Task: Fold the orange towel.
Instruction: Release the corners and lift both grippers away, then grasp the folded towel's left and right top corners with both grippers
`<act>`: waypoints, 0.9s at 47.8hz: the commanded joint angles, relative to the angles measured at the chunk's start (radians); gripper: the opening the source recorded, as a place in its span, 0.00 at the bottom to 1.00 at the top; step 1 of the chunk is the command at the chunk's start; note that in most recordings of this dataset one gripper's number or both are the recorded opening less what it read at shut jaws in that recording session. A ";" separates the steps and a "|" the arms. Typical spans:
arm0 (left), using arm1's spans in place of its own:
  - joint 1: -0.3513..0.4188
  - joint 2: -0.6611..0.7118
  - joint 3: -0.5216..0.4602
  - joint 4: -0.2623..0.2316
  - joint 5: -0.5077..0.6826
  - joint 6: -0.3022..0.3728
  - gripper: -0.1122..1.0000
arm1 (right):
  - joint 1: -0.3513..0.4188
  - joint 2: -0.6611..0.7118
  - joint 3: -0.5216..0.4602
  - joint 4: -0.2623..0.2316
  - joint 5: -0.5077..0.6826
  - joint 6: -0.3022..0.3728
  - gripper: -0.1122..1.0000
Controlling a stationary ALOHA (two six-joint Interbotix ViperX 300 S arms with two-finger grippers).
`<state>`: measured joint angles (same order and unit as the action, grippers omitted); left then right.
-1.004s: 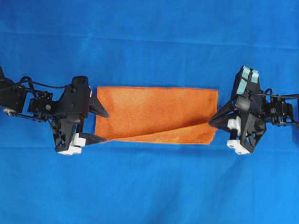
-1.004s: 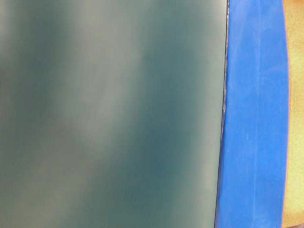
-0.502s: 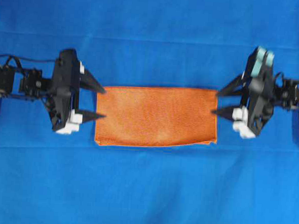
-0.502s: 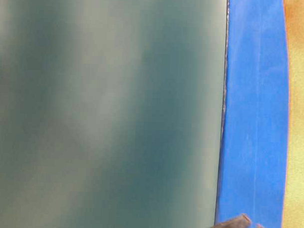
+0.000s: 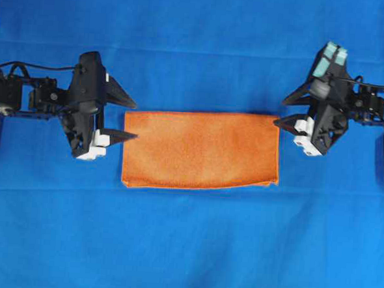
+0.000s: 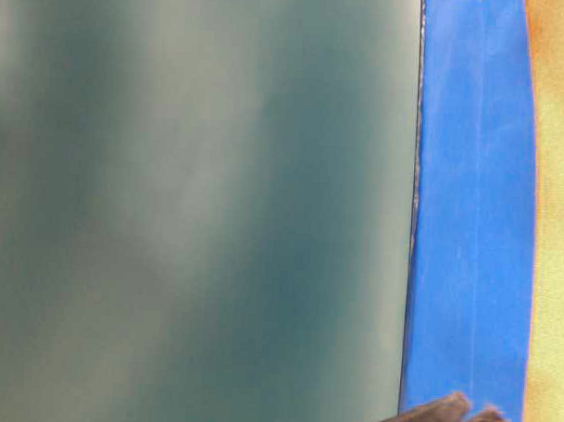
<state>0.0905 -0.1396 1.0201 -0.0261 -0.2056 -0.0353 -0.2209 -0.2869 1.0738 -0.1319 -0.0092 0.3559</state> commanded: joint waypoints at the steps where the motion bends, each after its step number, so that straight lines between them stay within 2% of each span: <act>1: 0.023 0.034 -0.023 0.000 -0.008 0.003 0.75 | -0.018 0.044 -0.028 -0.011 -0.028 -0.002 0.66; 14: 0.055 0.160 -0.054 0.000 -0.011 0.044 0.75 | -0.043 0.186 -0.044 -0.026 -0.066 -0.002 0.66; 30: 0.095 0.167 -0.063 0.000 -0.009 0.049 0.75 | -0.038 0.196 -0.044 -0.026 -0.071 -0.003 0.64; 34: 0.095 0.170 -0.067 0.000 0.003 0.049 0.73 | -0.031 0.199 -0.048 -0.032 -0.072 -0.003 0.57; 37: 0.094 0.172 -0.074 0.000 0.015 0.051 0.68 | -0.026 0.201 -0.049 -0.035 -0.072 -0.005 0.44; 39: 0.091 0.175 -0.078 0.000 0.028 0.052 0.61 | -0.023 0.201 -0.048 -0.034 -0.072 -0.003 0.34; 43: 0.089 0.175 -0.083 0.002 0.040 0.052 0.38 | -0.018 0.199 -0.046 -0.035 -0.072 -0.003 0.13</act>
<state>0.1825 0.0445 0.9557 -0.0261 -0.1703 0.0153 -0.2439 -0.0782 1.0400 -0.1641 -0.0752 0.3528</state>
